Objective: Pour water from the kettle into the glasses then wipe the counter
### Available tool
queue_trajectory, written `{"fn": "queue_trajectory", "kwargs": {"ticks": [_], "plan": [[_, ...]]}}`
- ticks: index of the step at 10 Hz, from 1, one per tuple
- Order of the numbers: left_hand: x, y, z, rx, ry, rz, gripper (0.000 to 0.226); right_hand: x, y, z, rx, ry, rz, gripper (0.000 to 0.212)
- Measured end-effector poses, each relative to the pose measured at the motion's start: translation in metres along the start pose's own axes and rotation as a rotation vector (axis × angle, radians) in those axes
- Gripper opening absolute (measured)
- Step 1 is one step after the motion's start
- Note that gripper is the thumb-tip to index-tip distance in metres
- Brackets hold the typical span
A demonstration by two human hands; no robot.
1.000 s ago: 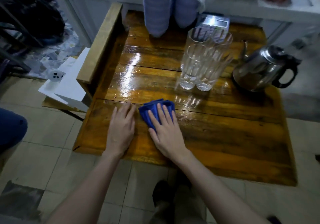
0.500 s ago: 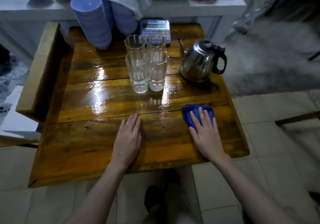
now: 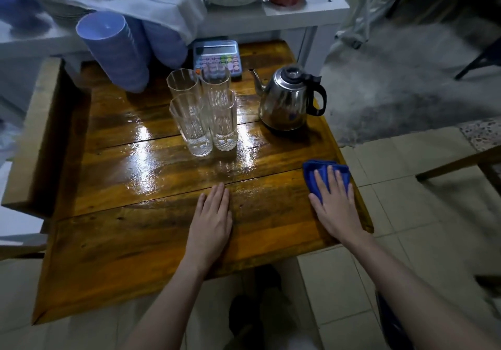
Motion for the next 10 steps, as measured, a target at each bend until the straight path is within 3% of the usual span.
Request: {"fn": "queue_trajectory", "kwargs": {"ticks": [2,3,5,7,10], "plan": [[-0.028,0.013,0.008,0.057,-0.122,-0.027,0.056,0.009,0.006,-0.02,-0.017,-0.084,-0.028,0.065],[-0.066,0.015,0.018,0.109,-0.295,-0.057,0.056,0.009,0.003,-0.033,0.014,-0.007,-0.006,0.069],[-0.129,0.009,0.047,0.147,-0.428,-0.087,0.055,-0.014,0.012,-0.034,0.097,0.261,-0.089,0.065],[-0.154,-0.002,0.063,0.276,-0.427,0.054,0.054,-0.022,0.009,-0.04,0.148,0.158,-0.052,0.065],[-0.151,0.017,0.072,0.395,-0.386,-0.086,0.053,0.007,0.046,-0.022,0.252,0.141,0.008,0.06]]}}
Point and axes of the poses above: each hand's wrist, its own z-axis towards the middle knuckle, its own y-axis out of the back of the hand, x = y × z, the point moved 3 cm from there along z, towards the middle knuckle, and after that the axes turned 1 degree about -z, right-handed, at the moved point
